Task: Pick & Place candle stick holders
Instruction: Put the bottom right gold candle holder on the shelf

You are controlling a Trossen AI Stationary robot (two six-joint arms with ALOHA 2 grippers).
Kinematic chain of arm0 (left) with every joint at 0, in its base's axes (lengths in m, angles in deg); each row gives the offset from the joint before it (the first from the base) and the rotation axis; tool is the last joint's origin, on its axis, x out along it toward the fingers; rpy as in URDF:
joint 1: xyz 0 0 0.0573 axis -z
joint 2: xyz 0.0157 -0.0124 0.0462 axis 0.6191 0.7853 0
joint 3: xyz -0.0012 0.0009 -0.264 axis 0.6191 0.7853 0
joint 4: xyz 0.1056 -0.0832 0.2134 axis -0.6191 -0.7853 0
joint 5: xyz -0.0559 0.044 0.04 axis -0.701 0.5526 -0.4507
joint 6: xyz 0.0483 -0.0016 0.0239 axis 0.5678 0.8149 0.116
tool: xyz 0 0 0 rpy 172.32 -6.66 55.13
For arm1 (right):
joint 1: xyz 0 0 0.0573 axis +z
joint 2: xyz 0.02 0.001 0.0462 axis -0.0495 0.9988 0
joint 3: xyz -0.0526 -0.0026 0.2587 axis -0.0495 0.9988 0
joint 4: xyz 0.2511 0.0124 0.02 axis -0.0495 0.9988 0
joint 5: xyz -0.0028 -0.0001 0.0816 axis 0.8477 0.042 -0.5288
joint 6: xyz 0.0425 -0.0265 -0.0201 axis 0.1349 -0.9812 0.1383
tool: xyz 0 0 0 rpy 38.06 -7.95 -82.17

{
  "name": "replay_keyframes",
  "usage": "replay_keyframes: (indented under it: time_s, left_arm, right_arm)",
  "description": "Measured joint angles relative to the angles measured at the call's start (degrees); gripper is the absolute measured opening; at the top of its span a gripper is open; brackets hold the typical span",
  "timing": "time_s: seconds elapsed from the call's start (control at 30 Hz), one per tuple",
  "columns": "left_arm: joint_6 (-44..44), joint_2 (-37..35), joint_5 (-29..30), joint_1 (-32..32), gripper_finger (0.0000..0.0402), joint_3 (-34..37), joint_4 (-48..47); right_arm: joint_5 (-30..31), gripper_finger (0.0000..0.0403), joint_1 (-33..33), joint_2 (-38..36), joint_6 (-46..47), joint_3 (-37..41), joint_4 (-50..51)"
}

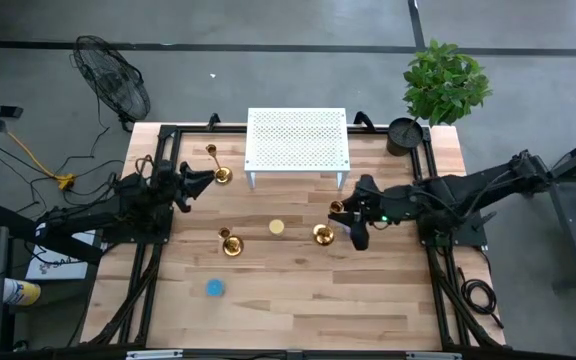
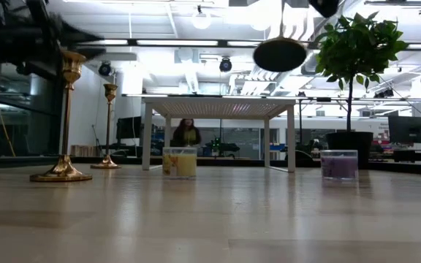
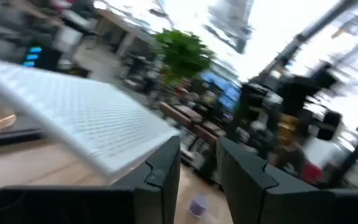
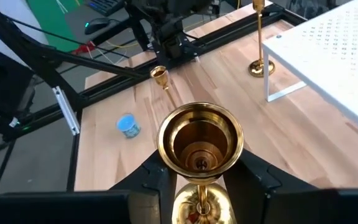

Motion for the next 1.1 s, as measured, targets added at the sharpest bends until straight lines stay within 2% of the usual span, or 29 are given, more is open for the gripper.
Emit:
replay_keyframes:
  time_s: [0.17, 0.3, 0.53, 0.77, 0.93, 1.0, 1.1]
  left_arm:
    - [4.93, 4.13, -2.09, 0.02, 0.0104, -4.83, 0.48]
    - [7.94, 10.92, -2.97, 0.02, 0.0104, -9.53, 0.44]
    - [13.19, 29.70, -6.20, 0.02, 0.0104, -20.08, 0.36]
    - [18.01, 50.26, -11.40, 0.02, 0.0104, -33.28, 0.37]
    - [20.95, 60.71, -15.74, 0.02, 0.0105, -41.49, 0.37]
    - [21.16, 63.82, -18.16, 0.02, 0.0115, -44.34, 0.31]
    - [20.84, 67.57, -20.86, 0.04, 0.0151, -47.92, 0.45]
  right_arm:
    - [-3.31, 0.0106, -3.45, 3.31, -3.02, -3.79, 0.40]
    - [-5.75, 0.0110, -6.40, 5.19, -4.30, -5.63, 0.42]
    - [-10.34, 0.0108, -11.06, 7.39, -5.29, -7.75, 0.21]
    - [-10.94, 0.0109, -13.69, 8.19, -8.53, -9.95, 0.20]
    - [-10.99, 0.0109, -14.69, 8.18, -9.61, -10.88, 0.33]
    - [-10.97, 0.0109, -14.99, 8.19, -10.34, -10.88, 0.41]
    - [-10.89, 0.0109, -15.37, 8.19, -10.50, -10.88, 0.70]
